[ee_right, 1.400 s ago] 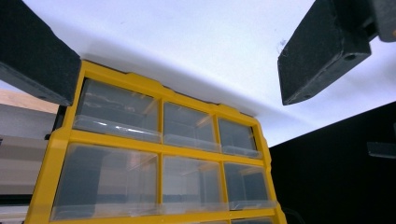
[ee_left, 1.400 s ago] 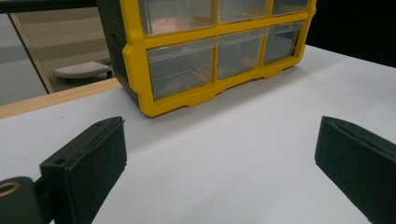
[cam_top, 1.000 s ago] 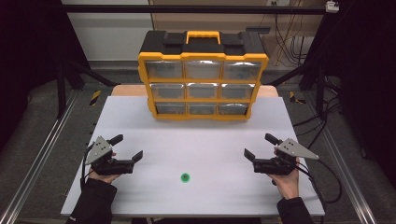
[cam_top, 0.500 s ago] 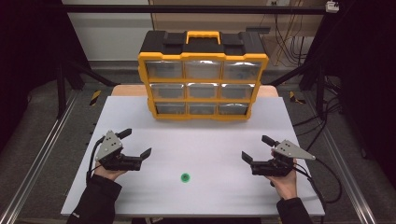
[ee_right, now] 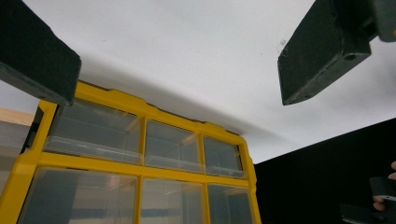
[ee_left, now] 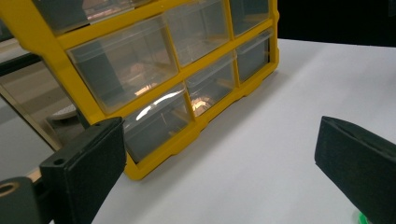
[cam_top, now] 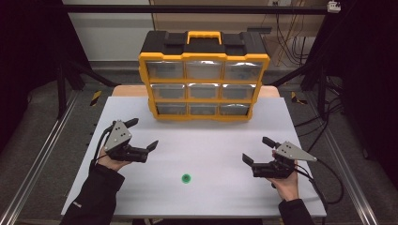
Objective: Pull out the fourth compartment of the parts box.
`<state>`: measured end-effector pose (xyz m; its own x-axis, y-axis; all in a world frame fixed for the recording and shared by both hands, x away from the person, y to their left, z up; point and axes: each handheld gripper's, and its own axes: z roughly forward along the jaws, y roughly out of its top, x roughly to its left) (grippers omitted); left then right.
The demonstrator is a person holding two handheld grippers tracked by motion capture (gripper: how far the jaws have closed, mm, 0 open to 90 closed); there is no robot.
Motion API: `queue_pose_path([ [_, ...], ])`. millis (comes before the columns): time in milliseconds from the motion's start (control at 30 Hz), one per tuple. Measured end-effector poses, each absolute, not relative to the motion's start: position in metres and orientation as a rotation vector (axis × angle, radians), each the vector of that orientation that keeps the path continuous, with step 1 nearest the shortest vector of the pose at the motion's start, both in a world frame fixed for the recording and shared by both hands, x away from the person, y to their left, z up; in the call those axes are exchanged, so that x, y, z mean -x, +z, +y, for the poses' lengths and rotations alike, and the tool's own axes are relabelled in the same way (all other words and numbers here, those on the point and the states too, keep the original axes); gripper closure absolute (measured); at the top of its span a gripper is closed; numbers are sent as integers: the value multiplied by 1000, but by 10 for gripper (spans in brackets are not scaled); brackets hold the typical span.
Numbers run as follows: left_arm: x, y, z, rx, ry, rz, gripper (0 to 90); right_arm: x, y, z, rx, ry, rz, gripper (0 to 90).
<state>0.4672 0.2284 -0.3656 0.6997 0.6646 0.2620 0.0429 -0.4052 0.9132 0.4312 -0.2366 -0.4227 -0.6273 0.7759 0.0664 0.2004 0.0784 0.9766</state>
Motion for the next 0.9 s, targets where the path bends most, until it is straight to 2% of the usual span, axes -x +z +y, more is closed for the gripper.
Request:
queue_pose_path([
  [600, -495, -350, 193, -2051, 861, 394, 19, -431, -425, -236, -961, 1582, 1893, 1],
  [900, -512, -348, 182, -2077, 920, 312, 19, -432, -426, -236, -965, 1573, 1903, 0],
])
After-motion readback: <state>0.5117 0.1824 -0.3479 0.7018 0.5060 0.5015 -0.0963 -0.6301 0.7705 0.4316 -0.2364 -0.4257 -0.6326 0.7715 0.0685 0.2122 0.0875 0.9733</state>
